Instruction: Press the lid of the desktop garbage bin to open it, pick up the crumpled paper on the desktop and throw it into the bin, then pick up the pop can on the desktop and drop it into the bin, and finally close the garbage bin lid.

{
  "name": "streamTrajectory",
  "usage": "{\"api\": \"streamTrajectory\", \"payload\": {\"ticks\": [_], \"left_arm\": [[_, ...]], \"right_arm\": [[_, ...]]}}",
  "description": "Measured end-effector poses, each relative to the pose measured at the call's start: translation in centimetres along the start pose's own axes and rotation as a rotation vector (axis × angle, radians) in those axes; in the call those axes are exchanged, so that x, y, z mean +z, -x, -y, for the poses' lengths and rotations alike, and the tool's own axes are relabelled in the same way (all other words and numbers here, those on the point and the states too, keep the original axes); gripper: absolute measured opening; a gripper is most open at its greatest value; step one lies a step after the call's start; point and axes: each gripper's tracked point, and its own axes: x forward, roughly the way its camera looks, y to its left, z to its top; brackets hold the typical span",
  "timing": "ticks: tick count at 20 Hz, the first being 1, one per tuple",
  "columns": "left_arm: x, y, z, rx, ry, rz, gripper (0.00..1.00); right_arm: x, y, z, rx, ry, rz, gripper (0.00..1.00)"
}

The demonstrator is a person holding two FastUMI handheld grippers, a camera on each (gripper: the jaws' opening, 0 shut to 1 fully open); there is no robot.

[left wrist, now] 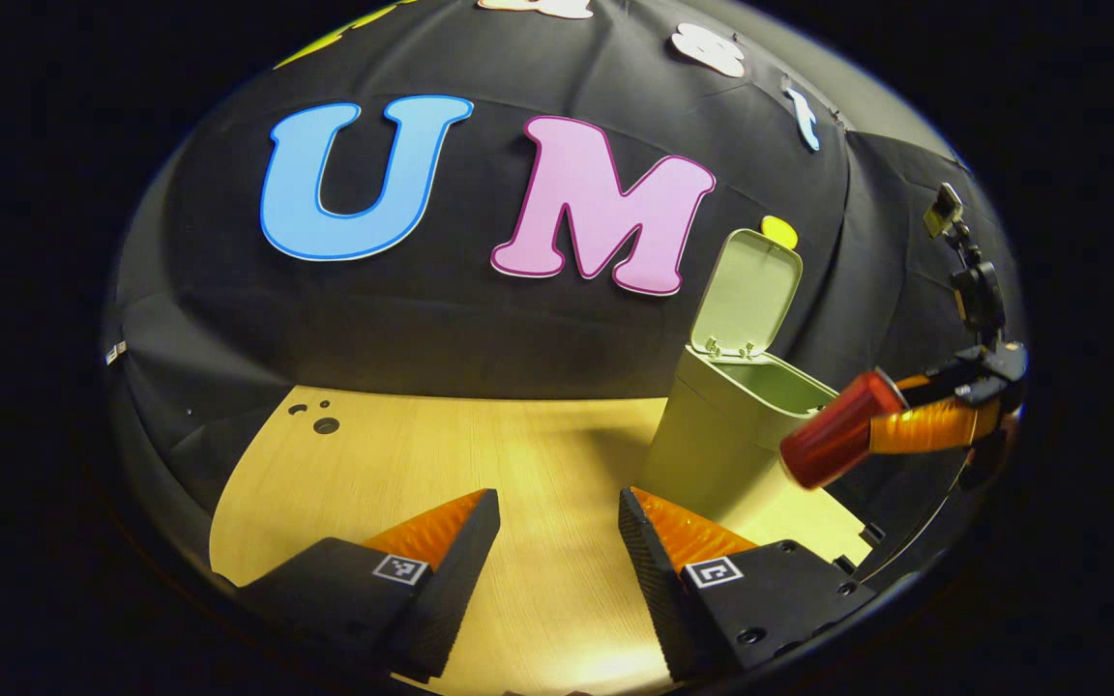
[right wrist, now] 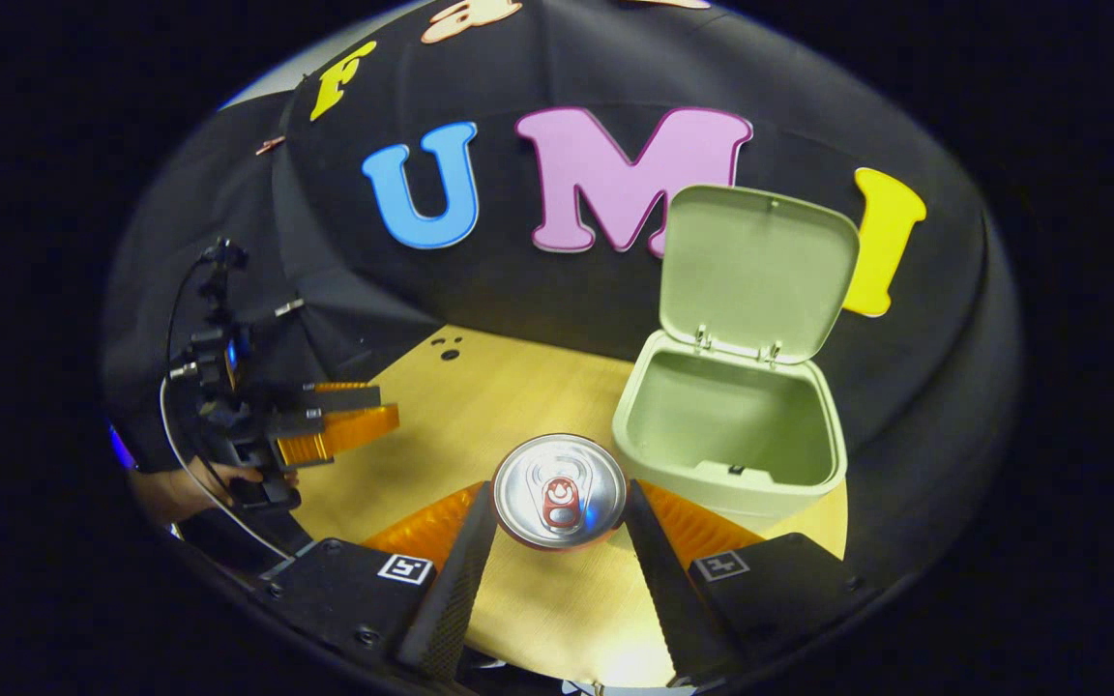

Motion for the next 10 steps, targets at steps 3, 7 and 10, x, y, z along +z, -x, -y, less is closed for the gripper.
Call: {"api": "streamTrajectory", "payload": {"ticks": [3,7,10], "left_arm": [[0.2,0.0,0.6,-0.017,-0.012,0.002,0.82],[0.1,0.1,1.0,-0.026,-0.008,-0.001,0.82],[-0.2,0.0,1.1,-0.029,-0.003,-0.007,0.82]], "right_arm": [[2.3,0.1,2.3,-0.043,-0.013,0.049,0.82],[4.2,-0.4,5.8,-0.099,-0.056,0.091,0.82],[5.0,-1.7,8.2,-0.140,-0.103,0.112,0.82]]}}
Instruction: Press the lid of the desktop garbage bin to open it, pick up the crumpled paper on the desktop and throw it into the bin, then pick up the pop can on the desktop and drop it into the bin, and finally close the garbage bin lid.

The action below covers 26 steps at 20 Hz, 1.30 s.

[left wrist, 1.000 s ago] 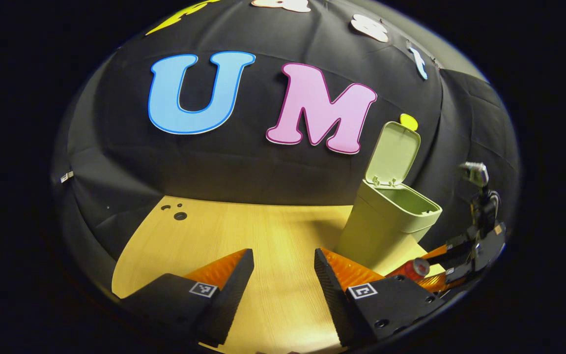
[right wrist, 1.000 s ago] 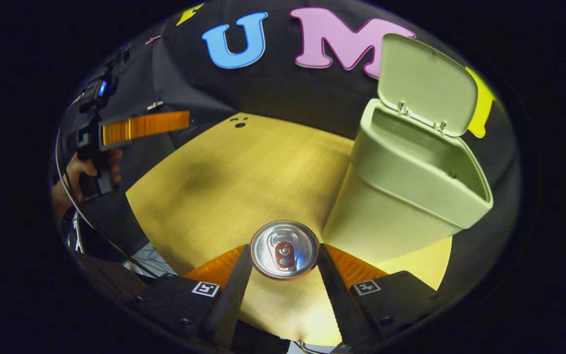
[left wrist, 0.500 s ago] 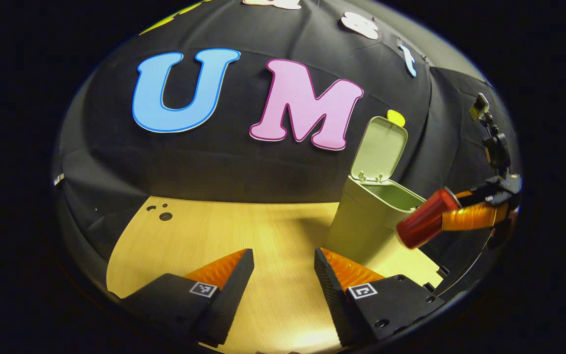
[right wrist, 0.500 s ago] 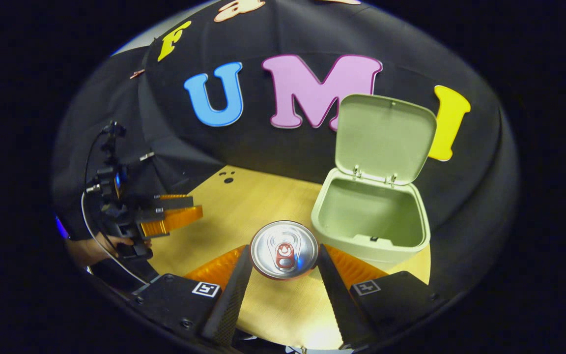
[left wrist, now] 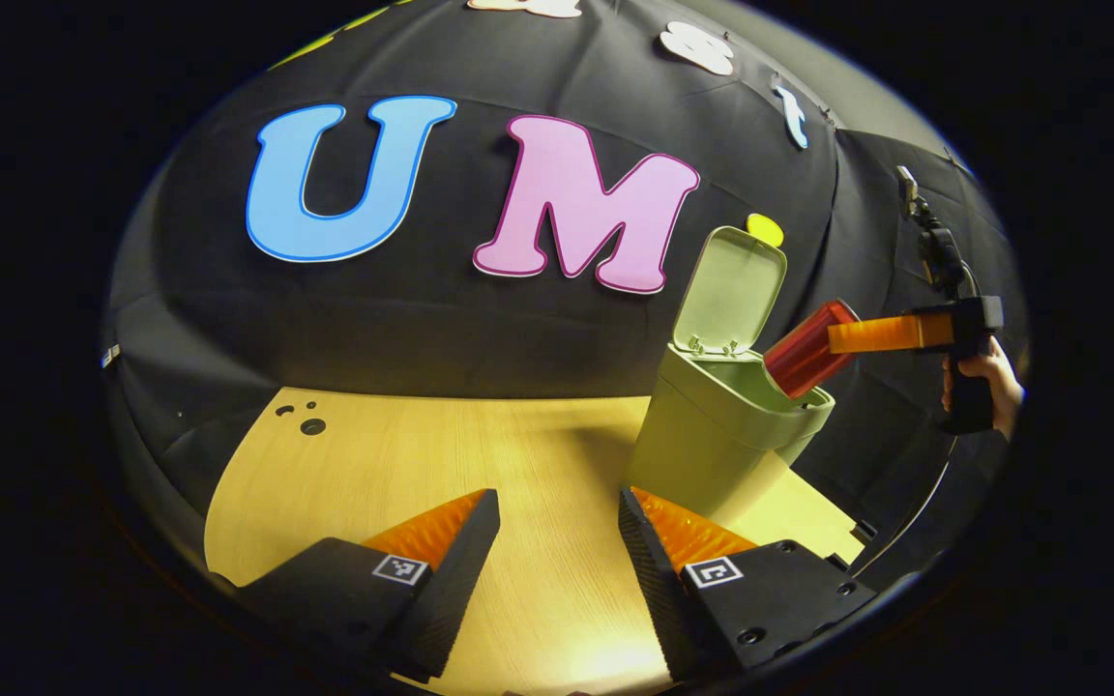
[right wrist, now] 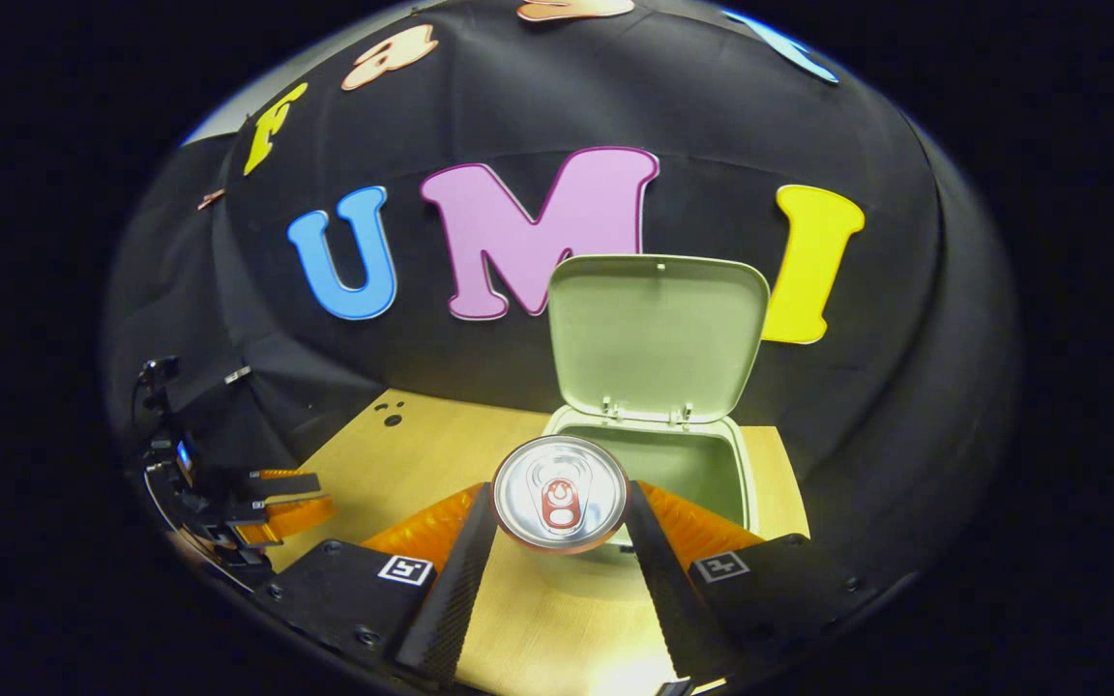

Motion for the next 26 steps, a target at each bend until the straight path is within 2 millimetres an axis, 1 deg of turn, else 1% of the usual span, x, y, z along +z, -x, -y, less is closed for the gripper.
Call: {"api": "streamTrajectory", "payload": {"ticks": [2,3,5,9,14,18,20,22,23,24,26], "left_arm": [[0.1,0.1,-0.1,-0.002,0.000,0.002,0.82],[0.0,0.0,-0.1,-0.003,0.002,0.003,0.82],[0.0,-0.2,0.0,-0.007,0.010,-0.001,0.82],[-0.4,-0.5,0.1,-0.012,0.021,-0.018,0.82],[-0.4,-0.5,0.5,-0.019,0.019,-0.016,0.82],[-0.5,-1.3,0.8,-0.030,0.033,-0.001,0.82],[0.0,-1.6,0.9,-0.040,0.030,0.032,0.83],[0.3,-2.5,0.8,-0.046,0.037,0.043,0.83],[0.3,-3.0,0.6,-0.044,0.041,0.041,0.83],[0.4,-3.3,0.4,-0.039,0.047,0.035,0.83],[-0.2,-3.9,-0.1,-0.023,0.060,0.013,0.83]], "right_arm": [[-0.3,-1.3,1.2,-0.019,-0.003,-0.015,0.82],[-0.6,-3.2,1.7,-0.028,-0.001,-0.024,0.82],[-0.8,-4.3,2.2,-0.037,-0.004,-0.034,0.82],[-2.2,-6.1,2.9,-0.052,-0.008,-0.068,0.82],[-4.8,-7.5,3.2,-0.051,-0.028,-0.126,0.82],[-7.0,-8.3,3.6,-0.055,-0.033,-0.182,0.82],[-7.9,-8.7,3.9,-0.071,-0.026,-0.210,0.82],[-8.0,-9.1,4.0,-0.082,-0.029,-0.207,0.82],[-8.1,-9.2,4.0,-0.085,-0.027,-0.208,0.78],[-8.1,-9.4,3.9,-0.085,-0.029,-0.207,0.83],[-8.2,-9.9,3.3,-0.075,-0.040,-0.215,0.83]]}}
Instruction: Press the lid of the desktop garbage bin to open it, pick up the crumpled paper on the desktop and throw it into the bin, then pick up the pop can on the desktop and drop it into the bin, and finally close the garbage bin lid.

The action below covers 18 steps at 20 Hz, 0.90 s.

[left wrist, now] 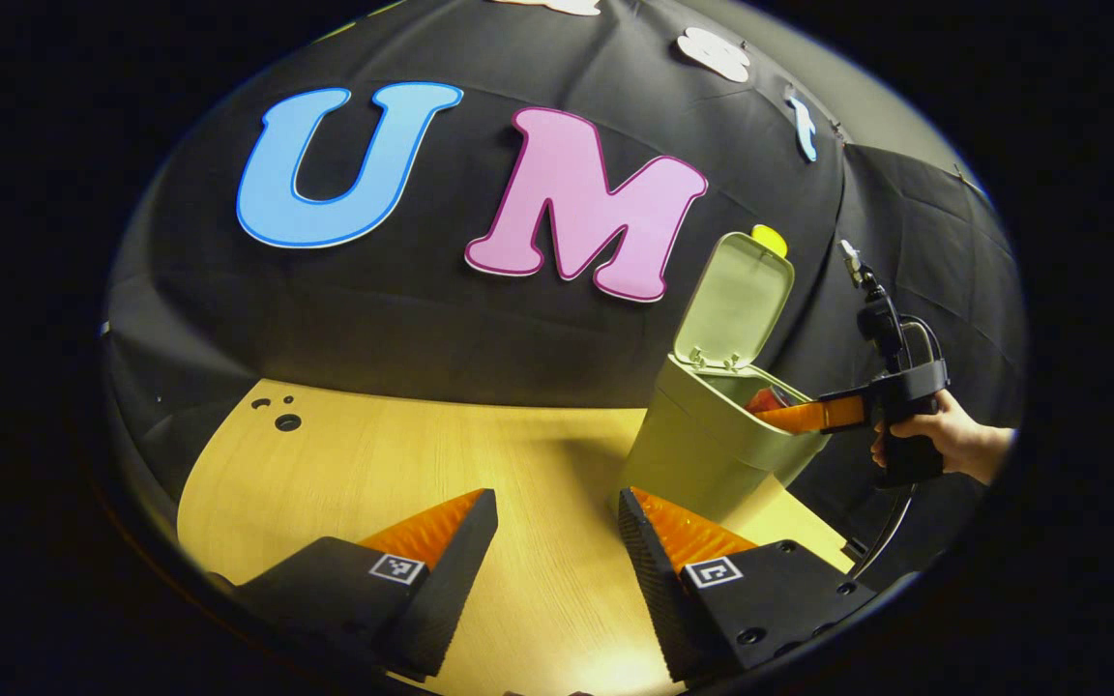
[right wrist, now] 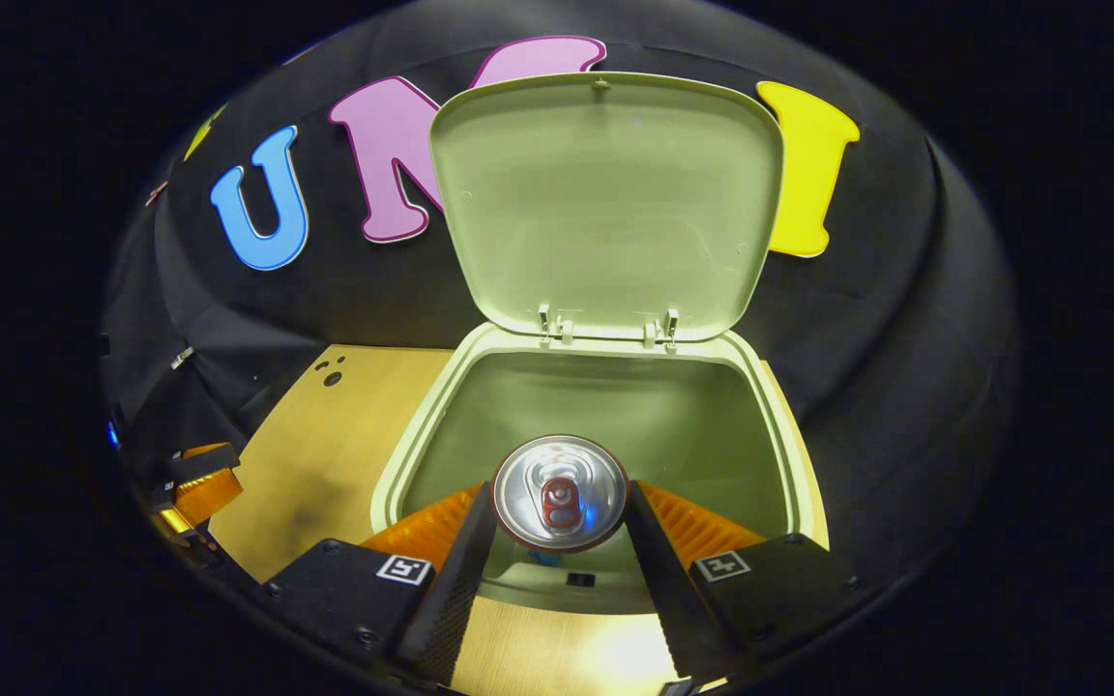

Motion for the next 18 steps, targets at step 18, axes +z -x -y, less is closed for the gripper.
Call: {"api": "streamTrajectory", "payload": {"ticks": [18], "left_arm": [[-1.2,-0.2,-0.7,0.125,0.038,-0.019,0.83]], "right_arm": [[1.0,0.4,-1.3,0.068,0.013,0.049,0.87]]}}
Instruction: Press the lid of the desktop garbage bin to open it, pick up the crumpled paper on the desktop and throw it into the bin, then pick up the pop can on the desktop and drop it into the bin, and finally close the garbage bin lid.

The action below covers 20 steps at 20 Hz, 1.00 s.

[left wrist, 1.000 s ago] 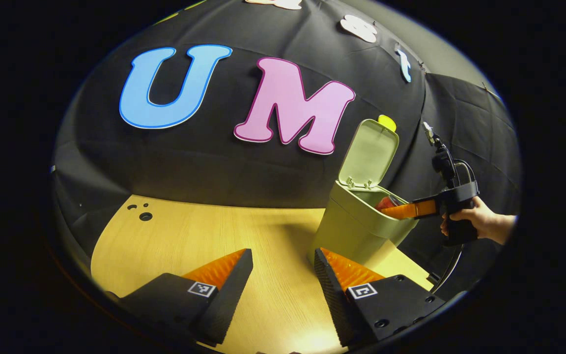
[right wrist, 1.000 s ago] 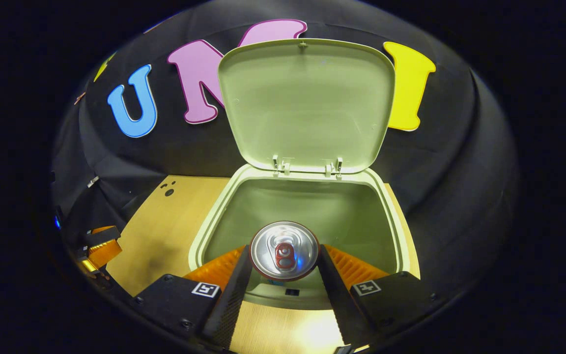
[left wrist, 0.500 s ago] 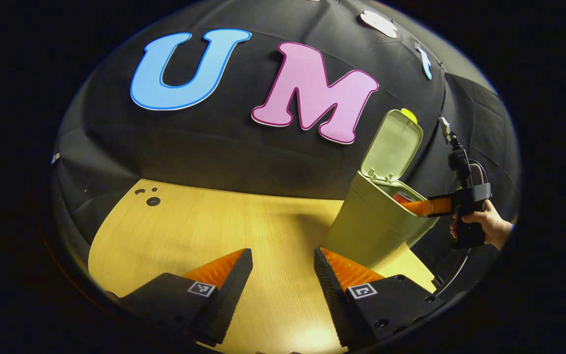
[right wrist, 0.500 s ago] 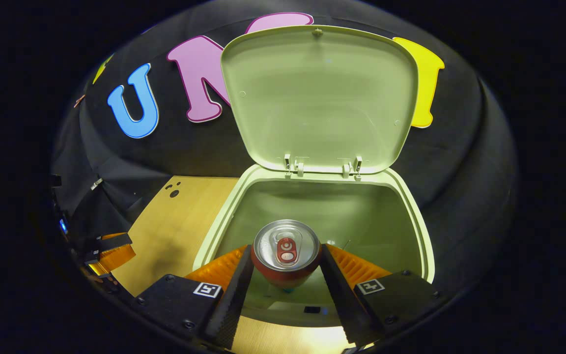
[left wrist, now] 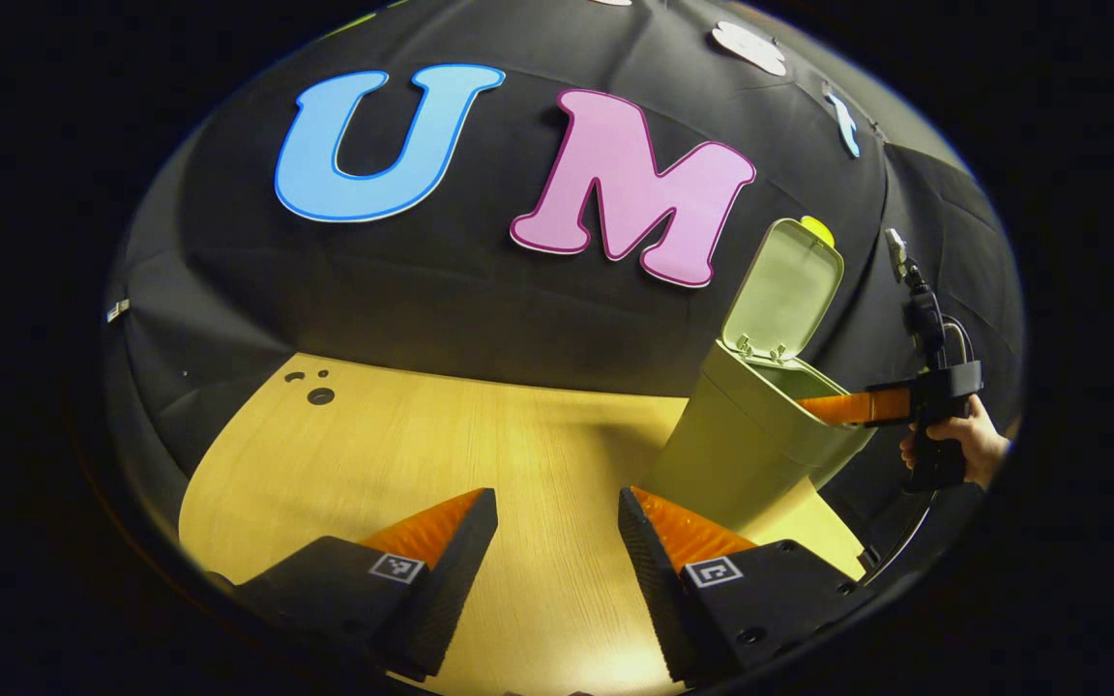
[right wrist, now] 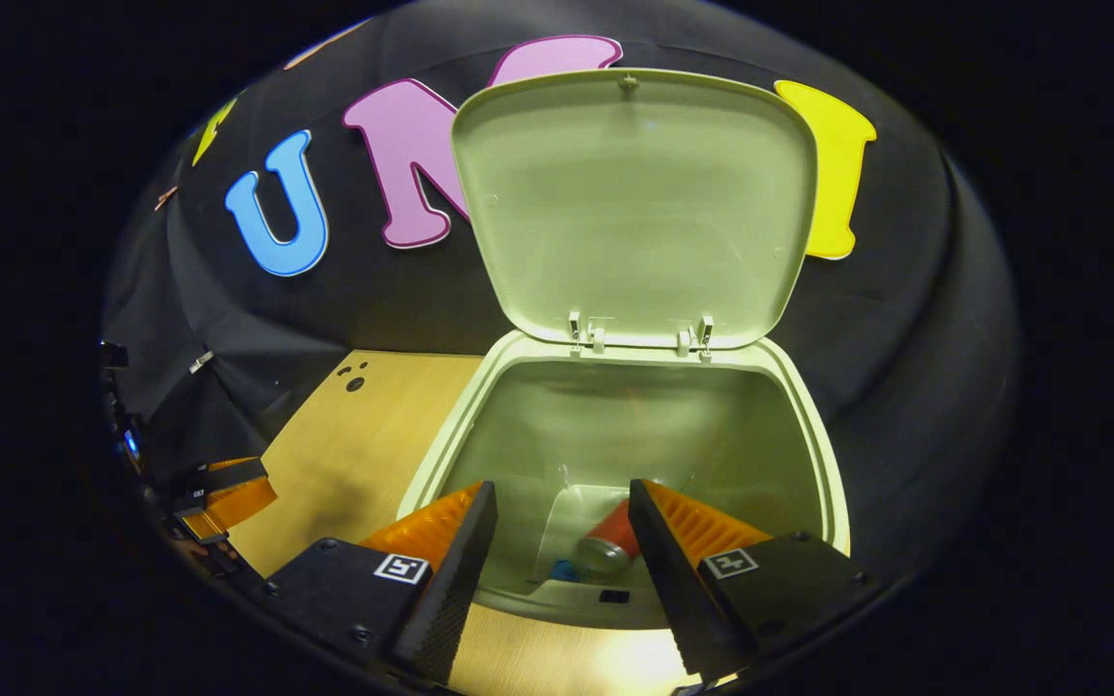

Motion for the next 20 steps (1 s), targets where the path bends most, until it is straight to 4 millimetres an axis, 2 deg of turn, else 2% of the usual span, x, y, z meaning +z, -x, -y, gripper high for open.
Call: {"api": "streamTrajectory", "payload": {"ticks": [8,14,15,17,20], "left_arm": [[0.9,4.0,1.9,0.038,-0.033,0.067,0.82],[0.8,5.7,2.5,0.042,-0.020,0.083,0.83],[0.8,5.8,2.4,0.044,-0.021,0.084,0.83],[1.0,6.0,2.6,0.042,-0.015,0.087,0.83],[0.7,6.1,2.9,0.035,-0.011,0.085,0.83]], "right_arm": [[3.0,5.7,-0.8,0.043,0.039,0.151,0.87],[6.1,9.3,-0.8,0.061,-0.002,0.219,0.89],[6.1,11.3,-1.1,0.058,-0.002,0.221,0.93],[7.4,12.2,-0.8,0.049,0.003,0.242,0.99],[10.6,13.6,-0.8,0.047,-0.009,0.301,0.98]]}}
